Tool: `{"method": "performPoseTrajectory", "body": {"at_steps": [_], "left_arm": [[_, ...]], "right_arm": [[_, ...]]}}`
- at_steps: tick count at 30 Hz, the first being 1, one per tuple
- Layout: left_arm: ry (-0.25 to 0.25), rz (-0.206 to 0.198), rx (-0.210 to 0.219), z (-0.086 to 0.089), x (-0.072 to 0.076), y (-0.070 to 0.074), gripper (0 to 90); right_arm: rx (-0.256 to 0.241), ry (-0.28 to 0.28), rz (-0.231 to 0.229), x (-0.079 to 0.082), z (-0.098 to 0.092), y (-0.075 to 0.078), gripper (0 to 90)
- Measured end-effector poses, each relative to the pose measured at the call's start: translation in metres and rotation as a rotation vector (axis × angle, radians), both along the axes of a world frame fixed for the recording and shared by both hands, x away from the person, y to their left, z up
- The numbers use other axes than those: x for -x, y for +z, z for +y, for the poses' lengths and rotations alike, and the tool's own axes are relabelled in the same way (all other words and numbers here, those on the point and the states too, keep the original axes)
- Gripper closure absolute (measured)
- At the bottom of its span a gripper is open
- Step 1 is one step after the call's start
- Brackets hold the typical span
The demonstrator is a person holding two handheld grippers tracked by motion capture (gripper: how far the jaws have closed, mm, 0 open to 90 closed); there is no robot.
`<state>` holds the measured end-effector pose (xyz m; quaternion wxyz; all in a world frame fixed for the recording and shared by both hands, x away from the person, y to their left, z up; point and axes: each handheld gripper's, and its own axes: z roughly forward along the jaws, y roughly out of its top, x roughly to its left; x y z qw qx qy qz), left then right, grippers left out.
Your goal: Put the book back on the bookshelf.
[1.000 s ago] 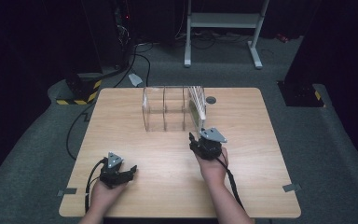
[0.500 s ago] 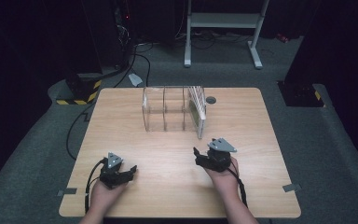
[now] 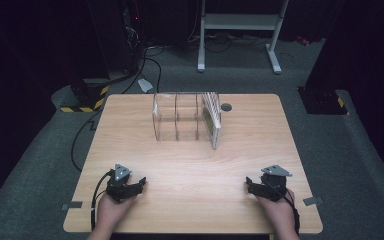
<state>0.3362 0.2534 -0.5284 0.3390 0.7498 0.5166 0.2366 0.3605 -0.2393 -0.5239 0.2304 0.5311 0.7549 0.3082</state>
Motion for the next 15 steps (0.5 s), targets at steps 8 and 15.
{"method": "performPoseTrajectory", "body": {"at_steps": [8, 15], "left_arm": [[-0.005, 0.007, -0.004, -0.0005, -0.0011, -0.0001, 25.6], [-0.011, 0.006, -0.007, -0.0004, -0.0016, 0.0000, 25.4]], "right_arm": [[-0.005, -0.017, 0.006, 0.0002, -0.0101, -0.0002, 13.4], [-0.006, -0.017, 0.006, -0.0037, -0.0047, -0.0004, 13.6]]}}
